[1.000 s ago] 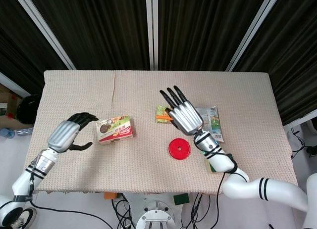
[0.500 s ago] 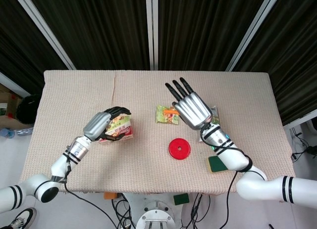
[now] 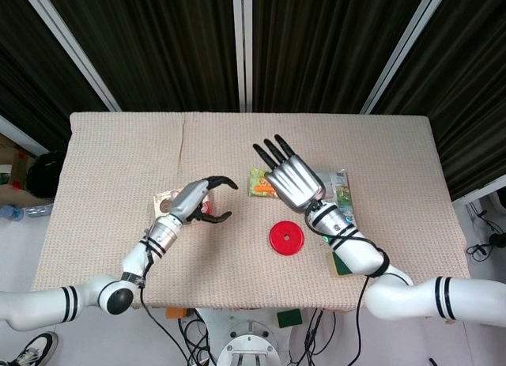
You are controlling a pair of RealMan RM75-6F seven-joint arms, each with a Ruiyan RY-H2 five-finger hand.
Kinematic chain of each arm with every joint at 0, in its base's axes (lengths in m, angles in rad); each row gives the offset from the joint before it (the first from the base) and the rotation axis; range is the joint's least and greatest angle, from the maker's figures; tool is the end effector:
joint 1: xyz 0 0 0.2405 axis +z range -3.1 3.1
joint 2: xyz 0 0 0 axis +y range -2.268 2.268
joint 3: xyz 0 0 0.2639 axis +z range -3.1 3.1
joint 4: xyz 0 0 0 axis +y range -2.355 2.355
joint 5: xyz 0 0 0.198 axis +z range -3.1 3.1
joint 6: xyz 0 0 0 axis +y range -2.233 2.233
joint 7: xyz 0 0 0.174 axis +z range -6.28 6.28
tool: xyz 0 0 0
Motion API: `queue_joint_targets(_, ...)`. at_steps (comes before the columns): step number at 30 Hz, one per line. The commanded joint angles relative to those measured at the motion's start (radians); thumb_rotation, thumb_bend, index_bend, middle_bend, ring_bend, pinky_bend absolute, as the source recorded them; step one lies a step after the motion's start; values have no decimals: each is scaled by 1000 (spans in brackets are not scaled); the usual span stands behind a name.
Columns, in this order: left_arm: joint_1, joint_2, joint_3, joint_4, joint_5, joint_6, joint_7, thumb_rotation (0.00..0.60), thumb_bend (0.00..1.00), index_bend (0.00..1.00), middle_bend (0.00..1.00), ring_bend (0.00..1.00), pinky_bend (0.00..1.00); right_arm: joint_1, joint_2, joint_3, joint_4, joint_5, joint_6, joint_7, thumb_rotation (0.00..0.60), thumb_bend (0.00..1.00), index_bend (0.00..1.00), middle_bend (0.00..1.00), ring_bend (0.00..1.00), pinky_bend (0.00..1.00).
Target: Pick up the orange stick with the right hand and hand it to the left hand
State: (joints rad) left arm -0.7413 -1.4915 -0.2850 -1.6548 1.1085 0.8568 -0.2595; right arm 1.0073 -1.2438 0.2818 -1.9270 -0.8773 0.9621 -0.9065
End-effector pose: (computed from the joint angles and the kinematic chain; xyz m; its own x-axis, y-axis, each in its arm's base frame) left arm -0.0973 0.3626 -0.0051 -0.2114 0.5206 0.8272 0.9186 -0.1833 0.3502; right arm -0.0081 -0.3719 0.0657 0.7142 0.0535 0.6979 -0.5402 -0.5920 0.5981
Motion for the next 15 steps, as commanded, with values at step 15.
queue_joint_targets(15, -69, 7, -60, -47, -230, -39, 58, 600, 274, 391, 319, 271, 240, 64, -85, -55, 82, -9, 7, 63, 600, 348, 683, 0, 0, 0)
